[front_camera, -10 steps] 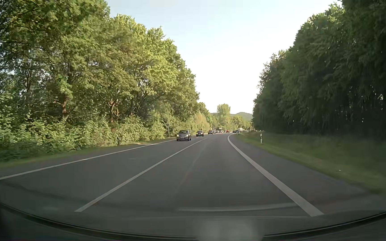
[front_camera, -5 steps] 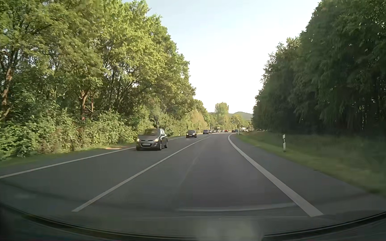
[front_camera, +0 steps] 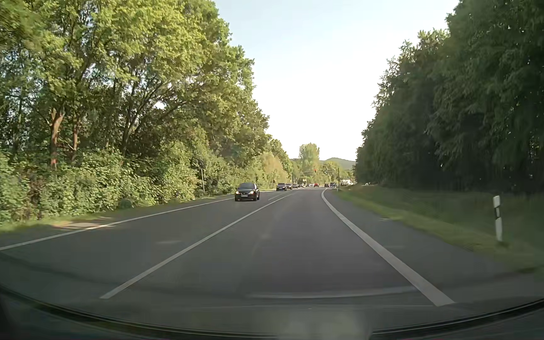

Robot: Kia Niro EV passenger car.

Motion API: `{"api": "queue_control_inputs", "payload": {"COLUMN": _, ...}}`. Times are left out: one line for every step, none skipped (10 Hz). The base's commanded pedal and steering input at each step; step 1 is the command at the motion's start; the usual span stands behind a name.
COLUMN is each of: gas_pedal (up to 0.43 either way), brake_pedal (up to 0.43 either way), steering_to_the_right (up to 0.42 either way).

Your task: Follow the waypoints while adhering to traffic rules and regulations

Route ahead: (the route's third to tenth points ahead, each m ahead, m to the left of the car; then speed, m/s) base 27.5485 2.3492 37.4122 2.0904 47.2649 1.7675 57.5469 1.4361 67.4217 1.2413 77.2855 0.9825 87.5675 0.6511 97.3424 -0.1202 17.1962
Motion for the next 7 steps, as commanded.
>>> {"api": "queue_control_inputs", "payload": {"gas_pedal": 0.118, "brake_pedal": 0.006, "steering_to_the_right": 0.009}}
{"api": "queue_control_inputs", "payload": {"gas_pedal": 0.11, "brake_pedal": 0.006, "steering_to_the_right": 0.009}}
{"api": "queue_control_inputs", "payload": {"gas_pedal": 0.087, "brake_pedal": 0.006, "steering_to_the_right": 0.009}}
{"api": "queue_control_inputs", "payload": {"gas_pedal": 0.087, "brake_pedal": 0.006, "steering_to_the_right": 0.009}}
{"api": "queue_control_inputs", "payload": {"gas_pedal": 0.087, "brake_pedal": 0.006, "steering_to_the_right": 0.009}}
{"api": "queue_control_inputs", "payload": {"gas_pedal": 0.067, "brake_pedal": 0.006, "steering_to_the_right": 0.009}}
{"api": "queue_control_inputs", "payload": {"gas_pedal": 0.067, "brake_pedal": 0.006, "steering_to_the_right": 0.009}}
